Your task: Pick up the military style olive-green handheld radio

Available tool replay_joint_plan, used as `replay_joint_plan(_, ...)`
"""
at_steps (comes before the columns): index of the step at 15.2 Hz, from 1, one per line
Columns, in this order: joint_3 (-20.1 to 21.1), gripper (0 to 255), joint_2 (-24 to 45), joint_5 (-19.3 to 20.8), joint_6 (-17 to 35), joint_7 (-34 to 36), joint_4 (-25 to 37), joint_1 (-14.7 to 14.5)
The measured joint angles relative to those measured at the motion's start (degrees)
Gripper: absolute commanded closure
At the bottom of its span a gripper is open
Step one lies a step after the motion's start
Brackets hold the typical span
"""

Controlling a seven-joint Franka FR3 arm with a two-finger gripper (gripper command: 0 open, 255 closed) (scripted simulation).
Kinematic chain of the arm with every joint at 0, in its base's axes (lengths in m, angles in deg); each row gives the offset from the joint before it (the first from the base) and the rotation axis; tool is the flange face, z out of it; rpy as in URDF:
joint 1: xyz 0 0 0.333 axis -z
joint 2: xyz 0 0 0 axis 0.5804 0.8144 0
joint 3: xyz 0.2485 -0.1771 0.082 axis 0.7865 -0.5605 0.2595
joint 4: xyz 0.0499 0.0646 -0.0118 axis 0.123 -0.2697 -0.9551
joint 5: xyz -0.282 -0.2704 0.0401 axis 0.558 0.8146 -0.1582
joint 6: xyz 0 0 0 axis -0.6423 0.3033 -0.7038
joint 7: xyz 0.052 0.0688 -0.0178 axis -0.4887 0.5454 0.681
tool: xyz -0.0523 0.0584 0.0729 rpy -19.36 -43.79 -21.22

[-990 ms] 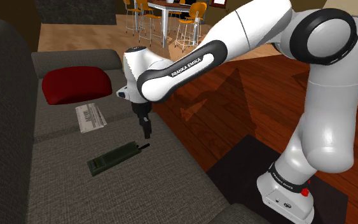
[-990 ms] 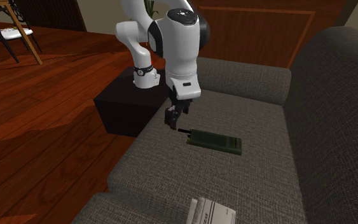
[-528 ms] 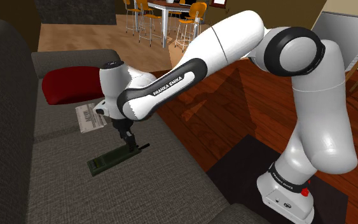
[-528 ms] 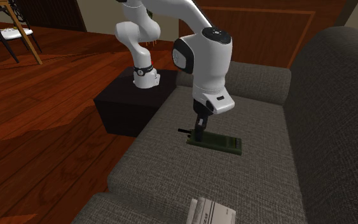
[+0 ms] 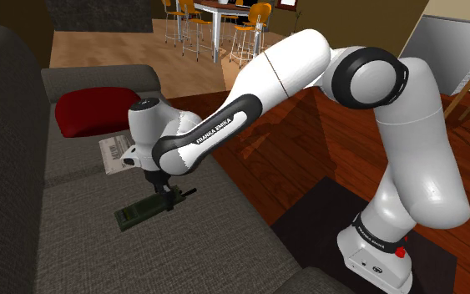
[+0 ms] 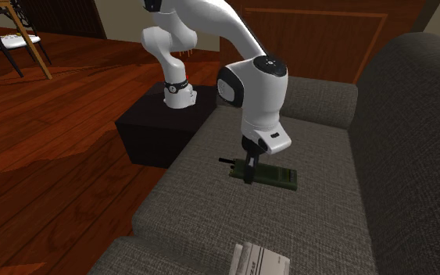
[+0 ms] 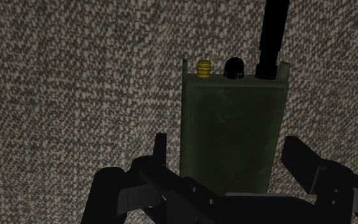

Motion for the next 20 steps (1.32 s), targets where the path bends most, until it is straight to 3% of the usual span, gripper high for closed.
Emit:
replay_joint_plan(1, -0.08, 0, 0.48, 0.12, 0.19, 0.1, 0.26, -0.15)
replay_joint_plan(2, -0.11, 255, 0.58, 0.16, 0.39, 0.13, 0.17, -0.16)
replay_joint_plan(12, -0.14, 255, 0.66, 0.21, 0.62, 0.14, 0.09, -0.16)
replay_joint_plan(20, 0.64, 255, -2.59, -0.85, -2.96, -0.45, 0.44, 0.38)
